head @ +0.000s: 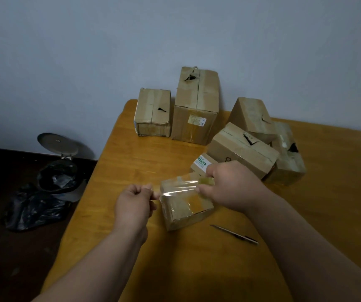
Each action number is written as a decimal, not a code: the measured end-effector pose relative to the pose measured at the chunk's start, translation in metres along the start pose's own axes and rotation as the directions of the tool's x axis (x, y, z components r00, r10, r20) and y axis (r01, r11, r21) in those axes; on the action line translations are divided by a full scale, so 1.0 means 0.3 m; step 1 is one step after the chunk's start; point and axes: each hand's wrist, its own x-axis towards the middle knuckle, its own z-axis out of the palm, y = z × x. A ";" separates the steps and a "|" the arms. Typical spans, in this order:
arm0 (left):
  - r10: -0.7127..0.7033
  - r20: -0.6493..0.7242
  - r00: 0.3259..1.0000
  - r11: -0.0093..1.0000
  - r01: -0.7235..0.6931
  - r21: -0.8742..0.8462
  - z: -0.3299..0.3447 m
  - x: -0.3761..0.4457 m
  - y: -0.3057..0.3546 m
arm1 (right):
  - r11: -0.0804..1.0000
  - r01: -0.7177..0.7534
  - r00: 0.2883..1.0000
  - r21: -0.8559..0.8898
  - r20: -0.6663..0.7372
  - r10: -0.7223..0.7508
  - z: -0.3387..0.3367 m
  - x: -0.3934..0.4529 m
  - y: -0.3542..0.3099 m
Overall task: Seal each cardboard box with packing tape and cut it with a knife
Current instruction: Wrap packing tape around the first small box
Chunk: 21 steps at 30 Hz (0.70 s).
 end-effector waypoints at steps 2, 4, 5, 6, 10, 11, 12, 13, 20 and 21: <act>0.007 -0.022 1.000 1.000 -0.007 -0.010 0.003 0.013 0.009 | 1.000 -0.003 1.000 -0.003 0.004 0.003 -0.014 0.034 0.023; -0.018 -0.053 0.998 0.999 0.016 -0.032 0.011 0.012 0.006 | 0.992 0.005 0.998 0.130 0.063 -0.013 -0.042 0.064 0.048; -0.033 -0.067 0.997 0.999 0.030 -0.043 0.015 0.009 0.000 | 0.981 0.003 0.996 0.192 0.090 -0.020 -0.060 0.079 0.061; -0.045 -0.077 0.996 0.998 0.041 -0.050 0.021 0.005 -0.008 | 0.972 -0.003 0.994 0.234 0.105 -0.022 -0.078 0.094 0.075; -0.074 -0.121 0.990 0.995 0.065 -0.072 0.053 0.014 -0.030 | 0.961 0.001 0.993 0.277 0.110 -0.033 -0.097 0.147 0.124; -0.084 -0.138 0.987 0.994 0.073 -0.081 0.063 0.021 -0.033 | 0.962 0.006 0.994 0.271 0.107 -0.036 -0.089 0.156 0.127; -0.097 -0.156 0.983 0.993 0.084 -0.088 0.073 0.028 -0.036 | 0.963 0.009 0.994 0.268 0.105 -0.038 -0.081 0.164 0.126; -0.113 -0.173 0.978 0.991 0.097 -0.095 0.080 0.036 -0.041 | 0.964 0.011 0.994 0.267 0.105 -0.040 -0.074 0.172 0.124; -0.215 -0.190 0.958 0.970 0.186 -0.159 0.115 0.045 -0.088 | 0.976 0.021 0.988 0.218 0.142 -0.053 -0.039 0.218 0.133; -0.222 -0.199 0.954 0.968 0.191 -0.164 0.118 0.049 -0.092 | 0.977 0.026 0.988 0.210 0.145 -0.057 -0.031 0.224 0.137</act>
